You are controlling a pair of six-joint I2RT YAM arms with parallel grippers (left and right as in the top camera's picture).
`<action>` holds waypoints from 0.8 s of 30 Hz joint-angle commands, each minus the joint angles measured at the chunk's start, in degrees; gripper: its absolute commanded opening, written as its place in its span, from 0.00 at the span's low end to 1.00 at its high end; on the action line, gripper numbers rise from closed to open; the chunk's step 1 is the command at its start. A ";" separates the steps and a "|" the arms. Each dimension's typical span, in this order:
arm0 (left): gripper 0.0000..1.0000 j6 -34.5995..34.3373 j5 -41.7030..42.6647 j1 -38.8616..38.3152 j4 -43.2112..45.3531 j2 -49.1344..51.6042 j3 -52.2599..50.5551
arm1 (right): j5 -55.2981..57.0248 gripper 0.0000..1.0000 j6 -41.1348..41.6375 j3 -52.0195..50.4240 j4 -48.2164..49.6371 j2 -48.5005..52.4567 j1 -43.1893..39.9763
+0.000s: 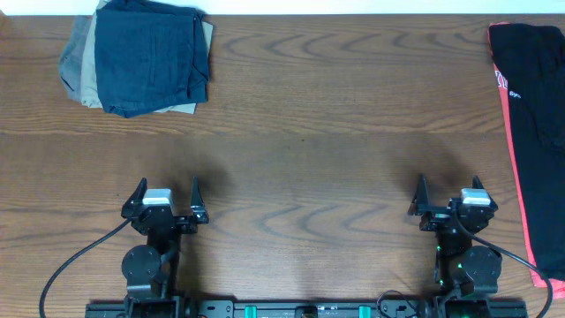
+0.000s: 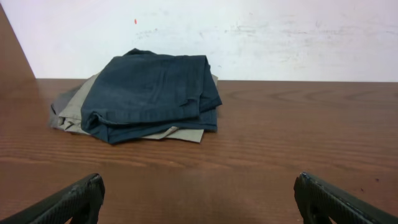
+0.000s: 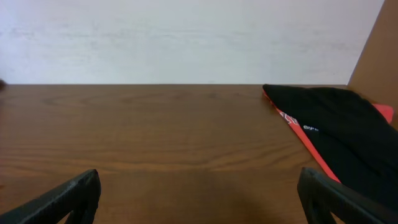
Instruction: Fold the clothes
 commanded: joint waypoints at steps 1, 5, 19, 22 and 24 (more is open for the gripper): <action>0.98 0.11 0.39 0.28 -1.70 -0.35 -1.09 | -1.01 0.99 -1.64 -0.11 -0.33 -0.46 0.74; 0.98 0.11 0.39 0.28 -1.70 -0.35 -1.09 | -2.93 0.99 -1.55 -0.11 -0.50 -0.46 0.74; 0.98 0.11 0.39 0.28 -1.70 -0.35 -1.09 | -3.37 0.99 -1.18 -0.11 -0.63 -0.46 0.15; 0.98 0.11 0.39 0.28 -1.70 -0.35 -1.09 | -3.32 0.99 -1.18 -0.09 -0.57 -0.46 0.15; 0.98 0.11 0.39 0.28 -1.70 -0.35 -1.09 | -3.32 0.99 -1.20 -0.09 -0.57 -0.46 0.15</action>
